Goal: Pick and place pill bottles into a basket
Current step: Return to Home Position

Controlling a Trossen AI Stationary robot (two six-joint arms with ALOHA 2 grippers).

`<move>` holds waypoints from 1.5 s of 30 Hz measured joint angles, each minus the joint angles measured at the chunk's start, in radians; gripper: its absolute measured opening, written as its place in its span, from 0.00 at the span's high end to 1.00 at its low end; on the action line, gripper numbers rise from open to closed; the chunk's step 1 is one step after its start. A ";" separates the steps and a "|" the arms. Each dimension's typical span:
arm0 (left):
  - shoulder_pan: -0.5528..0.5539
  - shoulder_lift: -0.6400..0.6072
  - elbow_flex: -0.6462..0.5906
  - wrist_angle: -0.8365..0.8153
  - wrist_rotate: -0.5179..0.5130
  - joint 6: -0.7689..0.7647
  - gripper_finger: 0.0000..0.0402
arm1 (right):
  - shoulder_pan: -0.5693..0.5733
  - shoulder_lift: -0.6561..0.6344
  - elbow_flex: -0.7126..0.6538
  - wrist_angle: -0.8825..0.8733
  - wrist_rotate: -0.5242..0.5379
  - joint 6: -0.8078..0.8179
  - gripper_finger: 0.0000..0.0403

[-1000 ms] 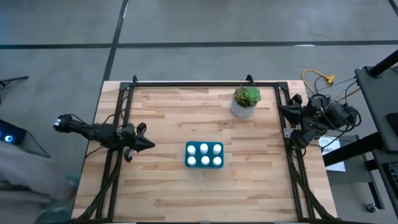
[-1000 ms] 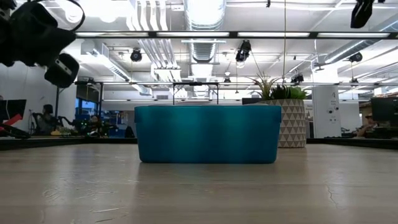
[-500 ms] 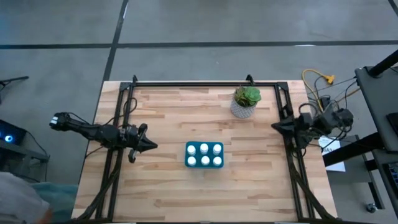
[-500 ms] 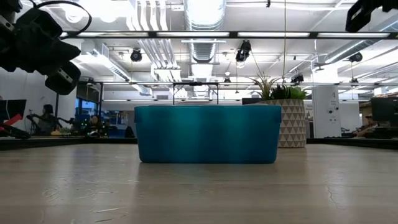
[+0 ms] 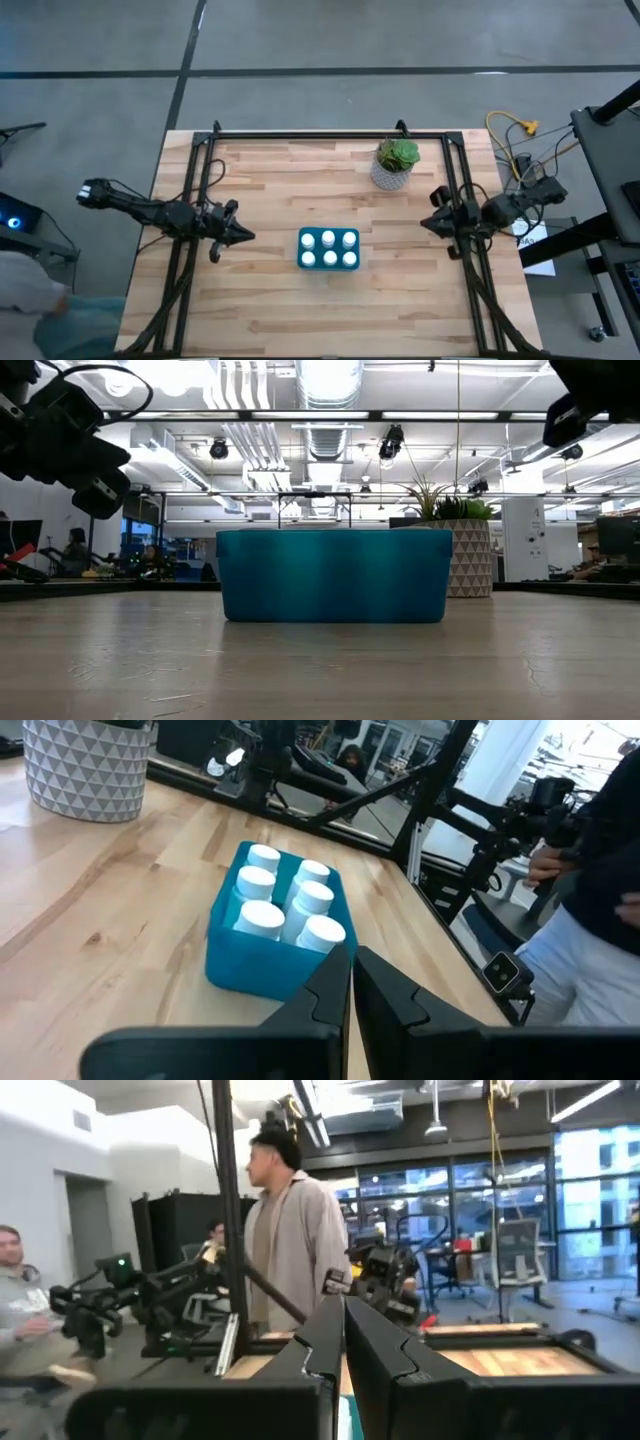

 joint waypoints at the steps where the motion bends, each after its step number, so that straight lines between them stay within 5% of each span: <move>1: 0.000 0.002 0.000 0.000 -0.001 0.000 1.00 | 0.000 0.000 0.000 0.002 -0.001 -0.011 0.98; 6: 0.000 0.014 0.000 0.000 0.000 0.000 1.00 | 0.000 -0.001 0.000 -0.010 -0.050 -0.045 0.98; 13: 0.000 0.022 0.000 0.000 0.000 0.000 1.00 | 0.000 0.000 0.000 -0.259 -0.052 -0.024 0.98; 45: 0.000 0.021 0.000 0.000 0.000 0.000 1.00 | -0.007 0.009 0.002 -0.263 -0.037 0.020 0.98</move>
